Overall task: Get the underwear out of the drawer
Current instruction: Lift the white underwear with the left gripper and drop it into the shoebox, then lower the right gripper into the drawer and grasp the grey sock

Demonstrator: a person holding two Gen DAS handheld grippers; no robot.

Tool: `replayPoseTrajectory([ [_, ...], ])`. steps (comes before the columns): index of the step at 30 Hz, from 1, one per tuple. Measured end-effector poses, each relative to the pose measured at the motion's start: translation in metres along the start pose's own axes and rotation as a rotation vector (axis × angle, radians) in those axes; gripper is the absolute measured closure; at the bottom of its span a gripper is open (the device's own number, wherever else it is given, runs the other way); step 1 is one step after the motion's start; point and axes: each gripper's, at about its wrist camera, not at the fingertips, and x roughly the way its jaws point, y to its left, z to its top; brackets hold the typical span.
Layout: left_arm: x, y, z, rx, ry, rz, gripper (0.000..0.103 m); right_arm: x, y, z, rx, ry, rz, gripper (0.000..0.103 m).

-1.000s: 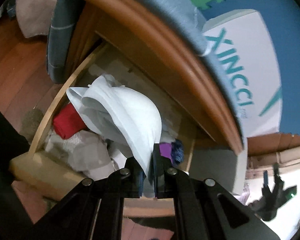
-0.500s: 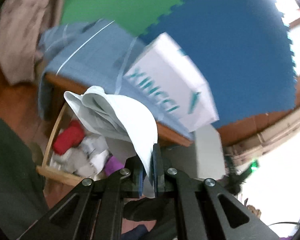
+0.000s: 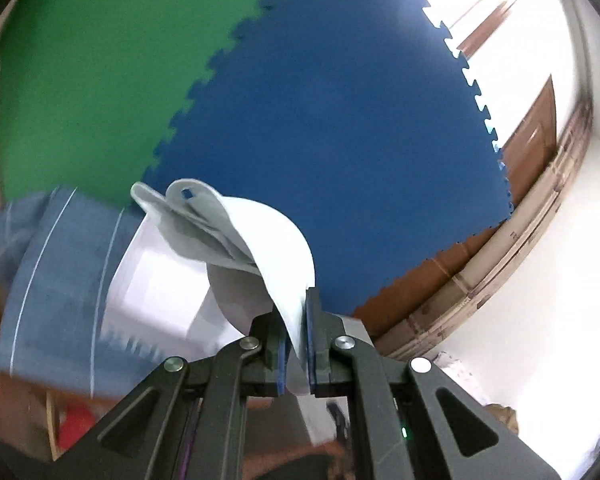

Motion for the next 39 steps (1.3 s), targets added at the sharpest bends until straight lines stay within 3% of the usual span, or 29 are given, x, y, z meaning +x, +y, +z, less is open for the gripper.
replayPoseTrajectory([
  [5,0.085,0.030,0.019,0.017,0.045,0.063,0.097,-0.001,0.000,0.001,-0.002,0.003,0.000,0.000],
  [14,0.191,0.114,0.001,0.011,0.171,0.259,0.095,-0.001,0.000,0.000,-0.019,0.008,-0.002,0.000],
  [16,0.205,0.122,-0.004,0.027,0.205,0.278,0.087,0.000,0.001,0.000,-0.026,0.012,-0.004,0.000],
  [17,0.208,0.123,-0.007,0.054,0.196,0.326,0.078,0.001,0.001,0.000,-0.030,0.013,-0.005,0.000],
  [19,0.206,0.124,-0.013,0.100,0.173,0.383,0.014,0.001,0.002,-0.001,-0.038,0.017,-0.005,0.000],
  [20,0.200,0.121,-0.017,0.135,0.127,0.398,0.010,0.002,0.003,-0.001,-0.043,0.020,-0.001,0.000],
  [23,0.172,0.106,-0.023,0.213,-0.014,0.415,0.003,0.003,0.007,-0.002,-0.063,0.035,0.026,0.000],
  [26,0.138,0.093,-0.030,0.252,-0.087,0.390,0.001,0.004,0.012,-0.005,-0.086,0.057,0.081,0.000],
  [30,0.083,0.089,-0.052,0.261,-0.137,0.322,0.001,0.019,0.035,-0.014,-0.182,0.227,0.264,0.000],
  [34,0.040,0.105,-0.077,0.279,-0.120,0.334,0.001,0.045,0.075,-0.043,-0.310,0.503,0.314,0.000],
  [36,0.020,0.121,-0.097,0.301,-0.089,0.361,0.001,0.053,0.097,-0.063,-0.348,0.578,0.298,0.000],
  [39,0.004,0.151,-0.123,0.311,-0.012,0.395,0.001,0.067,0.112,-0.082,-0.294,0.687,0.313,0.001],
])
